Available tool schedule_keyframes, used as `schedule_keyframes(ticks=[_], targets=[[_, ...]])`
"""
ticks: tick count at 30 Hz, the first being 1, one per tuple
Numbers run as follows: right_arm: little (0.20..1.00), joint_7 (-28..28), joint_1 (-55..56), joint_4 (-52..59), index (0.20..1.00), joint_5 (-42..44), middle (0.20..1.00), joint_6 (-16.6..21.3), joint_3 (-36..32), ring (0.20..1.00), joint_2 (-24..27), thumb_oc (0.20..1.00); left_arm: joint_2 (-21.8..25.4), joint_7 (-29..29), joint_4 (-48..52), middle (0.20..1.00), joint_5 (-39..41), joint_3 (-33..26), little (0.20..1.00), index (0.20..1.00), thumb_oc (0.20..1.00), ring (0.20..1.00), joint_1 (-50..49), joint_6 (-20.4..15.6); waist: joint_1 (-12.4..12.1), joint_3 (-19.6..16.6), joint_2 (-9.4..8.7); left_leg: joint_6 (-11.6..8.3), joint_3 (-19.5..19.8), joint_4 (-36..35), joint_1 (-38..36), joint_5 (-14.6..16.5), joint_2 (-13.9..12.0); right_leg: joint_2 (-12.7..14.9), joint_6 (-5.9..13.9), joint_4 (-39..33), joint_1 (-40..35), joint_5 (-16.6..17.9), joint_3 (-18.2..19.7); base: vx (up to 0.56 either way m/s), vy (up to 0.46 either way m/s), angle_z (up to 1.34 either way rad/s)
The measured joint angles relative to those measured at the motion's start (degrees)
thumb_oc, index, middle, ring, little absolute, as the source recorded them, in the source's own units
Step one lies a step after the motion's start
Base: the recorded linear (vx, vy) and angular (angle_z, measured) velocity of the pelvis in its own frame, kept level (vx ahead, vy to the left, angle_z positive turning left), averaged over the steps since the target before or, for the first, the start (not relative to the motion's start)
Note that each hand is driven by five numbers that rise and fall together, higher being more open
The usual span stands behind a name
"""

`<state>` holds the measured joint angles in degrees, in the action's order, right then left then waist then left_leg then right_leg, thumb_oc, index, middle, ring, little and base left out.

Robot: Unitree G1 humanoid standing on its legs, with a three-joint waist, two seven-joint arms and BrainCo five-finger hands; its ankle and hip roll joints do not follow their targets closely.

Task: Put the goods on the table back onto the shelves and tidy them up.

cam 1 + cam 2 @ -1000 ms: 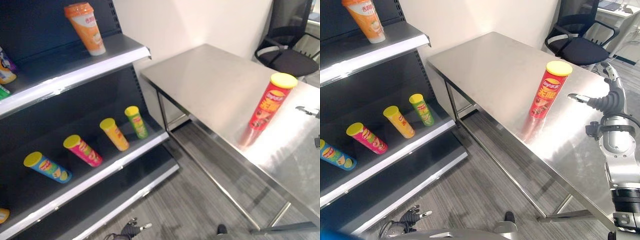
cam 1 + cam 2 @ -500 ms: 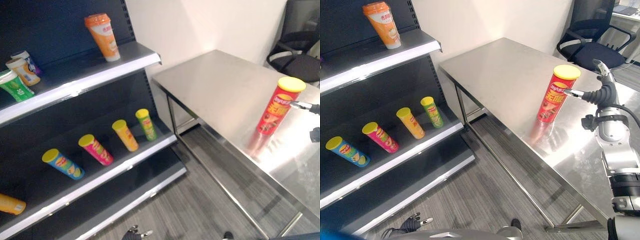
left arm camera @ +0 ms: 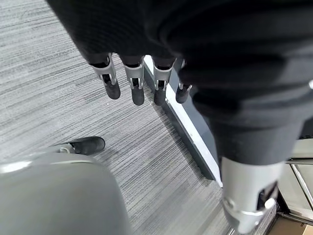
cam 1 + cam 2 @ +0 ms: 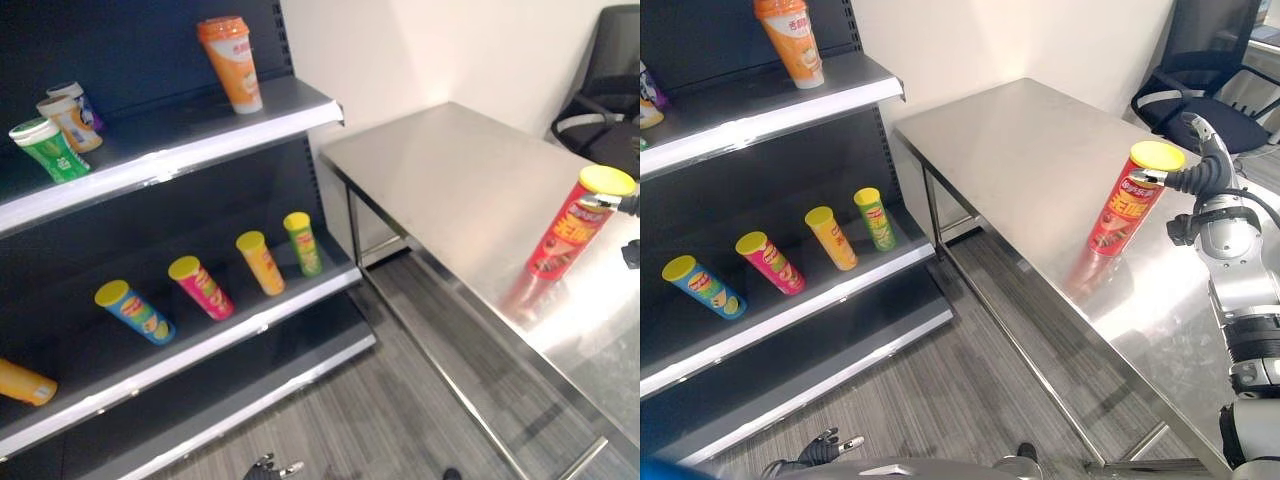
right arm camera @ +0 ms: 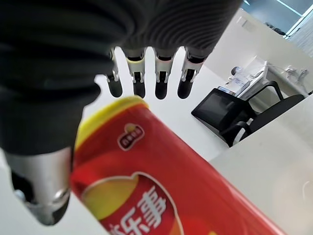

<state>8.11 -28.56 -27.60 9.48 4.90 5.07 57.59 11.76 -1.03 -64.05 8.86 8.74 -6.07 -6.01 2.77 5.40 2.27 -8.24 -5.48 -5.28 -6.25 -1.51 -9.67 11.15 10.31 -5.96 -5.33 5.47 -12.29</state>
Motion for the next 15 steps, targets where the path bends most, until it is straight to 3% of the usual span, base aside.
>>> schedule_keyframes(ticks=[3, 5, 15], targets=[[1.000, -1.3, -1.0, -0.5, 1.000, 0.6, 1.000, -0.6, 0.6, 1.000, 0.0, 1.000, 0.3, 0.1, -0.1, 1.000, 0.0, 0.0, 1.000, 1.000, 1.000, 1.000, 0.0, 0.0, 0.0, 0.1, -0.39, 0.00, 0.0, 0.0, 0.0, 0.0, 0.0, 0.0, 0.00, 0.0, 0.0, 0.0, 0.0, 0.00, 0.000, 0.00], [1.000, -2.4, -3.8, -2.9, 1.000, 0.6, 1.000, -0.9, 4.5, 1.000, 1.2, 1.000, 0.7, 0.2, -0.1, 1.000, 0.0, 0.0, 1.000, 1.000, 1.000, 1.000, 0.1, 0.0, 0.1, 0.1, -0.50, 0.00, 0.0, 0.0, 0.1, 0.0, 0.0, 0.0, 0.00, 0.0, 0.0, 0.0, 0.0, 0.00, 0.000, 0.00], [1.000, -6.3, -3.9, -4.3, 1.000, 2.5, 1.000, -1.3, 7.1, 1.000, 2.1, 1.000, 1.2, 1.0, -0.2, 1.000, 1.8, 0.0, 1.000, 1.000, 1.000, 1.000, 0.0, 0.0, 0.1, 0.3, -0.80, 0.00, 0.0, 0.0, 0.1, 0.0, 0.0, 0.0, 0.00, 0.0, 0.1, 0.0, 0.0, 0.00, 0.000, 0.00]])
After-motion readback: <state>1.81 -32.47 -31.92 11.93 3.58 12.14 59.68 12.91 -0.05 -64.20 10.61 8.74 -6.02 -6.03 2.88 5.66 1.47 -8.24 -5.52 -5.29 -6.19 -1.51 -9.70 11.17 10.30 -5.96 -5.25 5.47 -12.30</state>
